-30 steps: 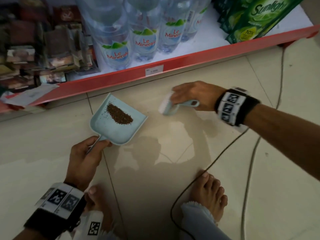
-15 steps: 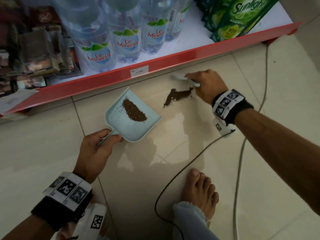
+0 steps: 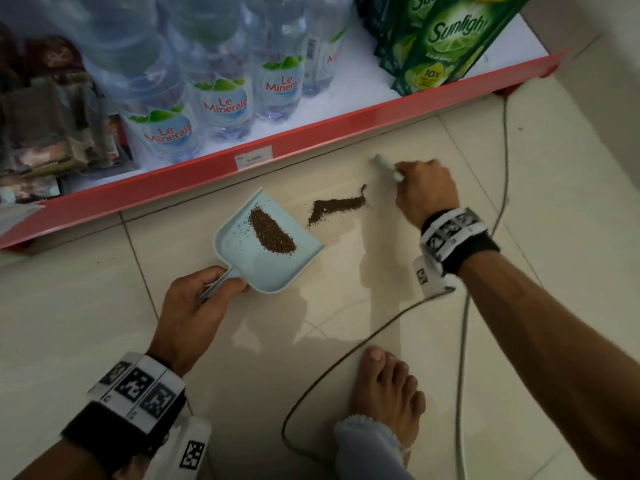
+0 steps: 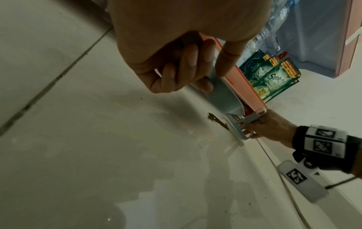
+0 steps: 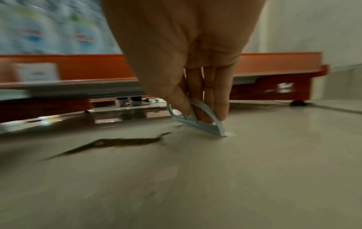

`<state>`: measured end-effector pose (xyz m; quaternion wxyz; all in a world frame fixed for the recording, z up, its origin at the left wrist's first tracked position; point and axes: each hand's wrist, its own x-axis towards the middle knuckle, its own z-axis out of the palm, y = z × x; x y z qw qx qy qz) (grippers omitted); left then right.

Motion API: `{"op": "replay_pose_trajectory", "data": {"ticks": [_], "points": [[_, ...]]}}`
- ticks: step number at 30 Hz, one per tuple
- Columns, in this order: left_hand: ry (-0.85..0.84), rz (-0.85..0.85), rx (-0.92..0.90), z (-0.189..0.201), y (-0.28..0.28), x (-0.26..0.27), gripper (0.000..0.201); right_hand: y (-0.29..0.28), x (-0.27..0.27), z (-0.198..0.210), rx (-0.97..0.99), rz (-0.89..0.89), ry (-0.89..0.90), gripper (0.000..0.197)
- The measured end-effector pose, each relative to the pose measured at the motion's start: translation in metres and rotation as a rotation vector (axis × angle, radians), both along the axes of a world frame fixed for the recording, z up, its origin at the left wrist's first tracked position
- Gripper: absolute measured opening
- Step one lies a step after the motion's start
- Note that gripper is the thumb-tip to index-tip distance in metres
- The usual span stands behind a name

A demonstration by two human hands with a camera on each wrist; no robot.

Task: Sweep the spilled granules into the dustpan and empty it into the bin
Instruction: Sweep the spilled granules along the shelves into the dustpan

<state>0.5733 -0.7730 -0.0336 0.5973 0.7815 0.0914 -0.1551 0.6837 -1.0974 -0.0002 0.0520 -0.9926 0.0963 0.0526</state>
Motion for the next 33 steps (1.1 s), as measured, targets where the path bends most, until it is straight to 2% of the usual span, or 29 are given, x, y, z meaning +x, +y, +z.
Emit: {"op": "replay_pose_trajectory", "data": {"ticks": [5, 8, 11, 14, 16, 20, 22, 24, 26, 29, 31, 33], "points": [[-0.004, -0.003, 0.014, 0.004, -0.002, 0.002, 0.017, 0.048, -0.036, -0.007, 0.114, 0.247, 0.014, 0.021], [0.001, 0.003, 0.013, 0.005, -0.001, 0.002, 0.016, 0.035, -0.027, -0.002, 0.149, 0.153, -0.077, 0.025], [0.005, 0.026, 0.002, 0.005, 0.001, 0.002, 0.017, 0.001, -0.008, 0.003, 0.037, -0.032, -0.182, 0.026], [0.008, 0.032, 0.005, 0.004, 0.003, 0.001, 0.017, -0.014, -0.007, -0.002, -0.026, -0.182, -0.102, 0.025], [0.012, 0.036, -0.001, 0.004, 0.003, 0.0, 0.017, 0.0, -0.02, -0.011, -0.004, -0.147, -0.041, 0.027], [0.001, 0.021, -0.008, 0.004, 0.002, -0.001, 0.017, 0.056, -0.054, -0.021, 0.101, 0.158, -0.046, 0.025], [0.002, 0.016, -0.009, 0.005, 0.001, -0.001, 0.017, 0.066, -0.061, -0.019, 0.152, 0.235, -0.09, 0.025], [0.003, 0.024, -0.006, 0.005, 0.002, 0.0, 0.017, 0.058, -0.057, -0.015, 0.167, 0.187, -0.162, 0.023], [0.002, 0.032, -0.002, 0.005, 0.004, 0.0, 0.017, 0.038, -0.052, -0.011, 0.124, 0.062, -0.218, 0.023], [0.013, 0.05, -0.005, 0.005, 0.007, -0.002, 0.017, 0.01, -0.052, -0.011, 0.019, -0.125, -0.172, 0.026], [0.02, 0.052, -0.007, 0.004, 0.007, -0.004, 0.017, 0.012, -0.057, -0.016, 0.004, -0.122, -0.083, 0.026], [0.021, 0.044, -0.006, 0.004, 0.007, -0.005, 0.017, 0.031, -0.065, -0.022, 0.064, -0.013, -0.039, 0.024]]}}
